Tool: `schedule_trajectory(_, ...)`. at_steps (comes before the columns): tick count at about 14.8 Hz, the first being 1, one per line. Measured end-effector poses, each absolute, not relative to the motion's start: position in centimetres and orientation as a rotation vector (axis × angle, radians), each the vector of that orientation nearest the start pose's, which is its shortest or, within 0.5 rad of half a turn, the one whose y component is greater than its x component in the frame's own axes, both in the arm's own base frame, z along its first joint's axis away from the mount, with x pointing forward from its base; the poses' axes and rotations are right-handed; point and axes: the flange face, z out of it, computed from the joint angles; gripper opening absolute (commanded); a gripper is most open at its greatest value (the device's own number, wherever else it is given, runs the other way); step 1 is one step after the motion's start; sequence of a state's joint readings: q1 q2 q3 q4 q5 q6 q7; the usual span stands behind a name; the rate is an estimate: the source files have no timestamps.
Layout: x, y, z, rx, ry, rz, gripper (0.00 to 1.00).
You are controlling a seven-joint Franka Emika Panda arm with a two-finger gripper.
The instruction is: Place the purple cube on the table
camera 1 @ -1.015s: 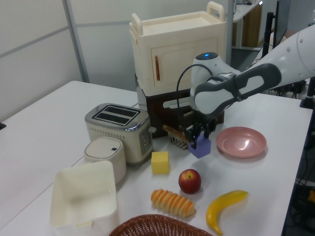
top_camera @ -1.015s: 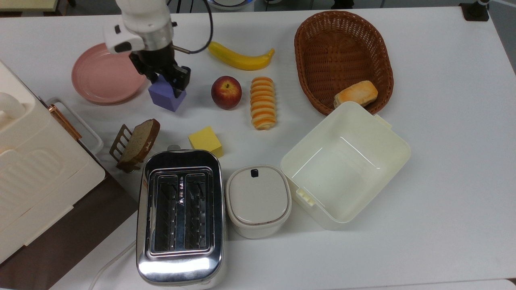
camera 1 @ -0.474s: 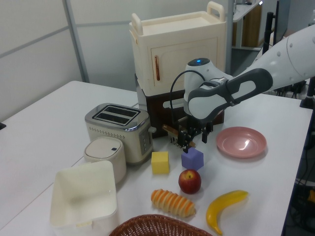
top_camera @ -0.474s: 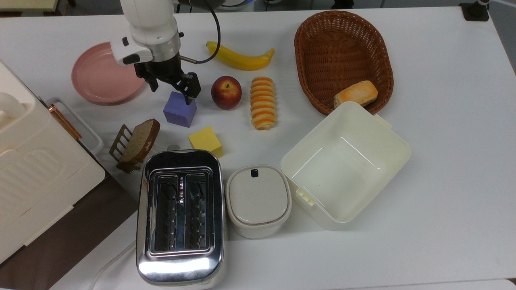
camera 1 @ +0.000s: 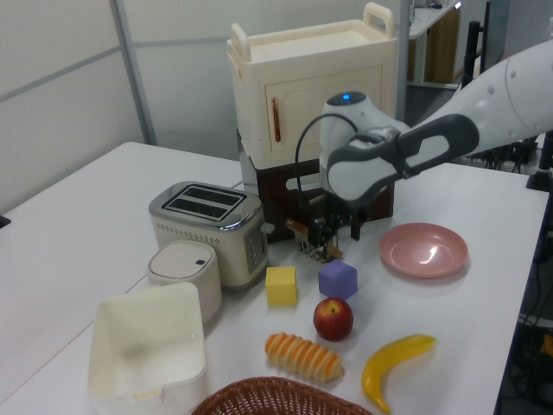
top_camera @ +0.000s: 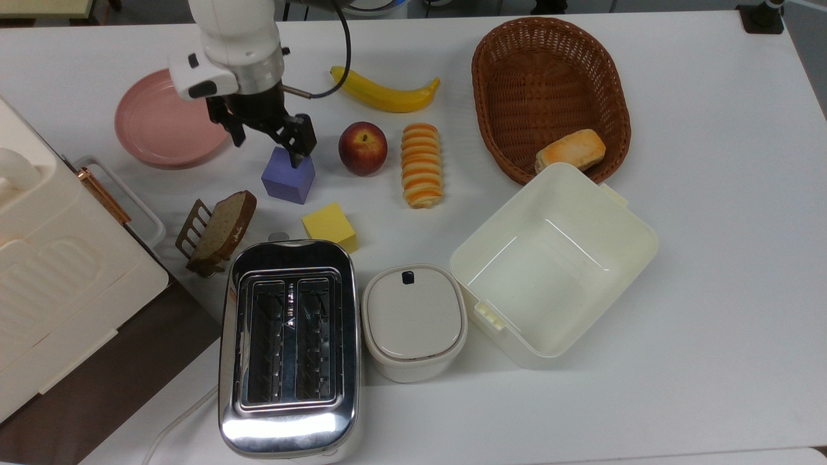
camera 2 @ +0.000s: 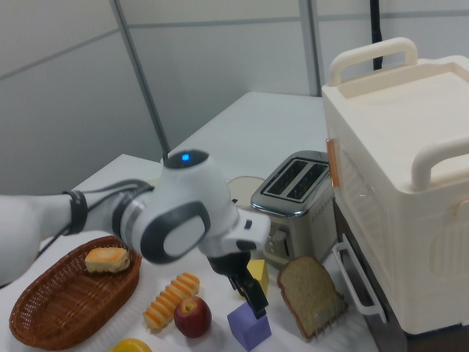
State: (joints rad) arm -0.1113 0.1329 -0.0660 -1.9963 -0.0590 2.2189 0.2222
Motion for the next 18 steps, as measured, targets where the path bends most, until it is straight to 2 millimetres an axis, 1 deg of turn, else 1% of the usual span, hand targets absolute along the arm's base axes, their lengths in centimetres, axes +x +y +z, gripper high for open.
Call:
schedule_trajectory(2,57.7,-10.6,43.4,-3.201,0.527,-0.03,1.0)
schedule_trajectory(3,57.6,-10.0,45.3,-3.222,0.474,0.04,1.0)
schedule_trajectory(5,57.3,-7.7,49.9,-3.243,0.353,0.155,1.0)
schedule_trajectory(6,57.1,-6.6,51.9,-3.247,0.303,0.183,1.0)
schedule_trajectory(7,57.0,-5.9,53.6,-3.25,0.252,0.187,1.0)
schedule_trajectory(8,57.0,-5.3,54.8,-3.252,0.192,0.176,1.0)
schedule_trajectory(10,57.1,-3.9,56.0,-3.239,0.089,0.143,1.0)
schedule_trajectory(11,57.1,-2.6,56.3,-3.227,0.049,0.132,1.0)
schedule_trajectory(13,57.0,-1.7,56.5,-3.209,0.034,0.13,1.0)
schedule_trajectory(14,56.9,-1.6,56.7,-3.188,0.044,0.134,1.0)
schedule_trajectory(18,56.0,-3.0,58.4,-3.136,0.096,0.186,1.0)
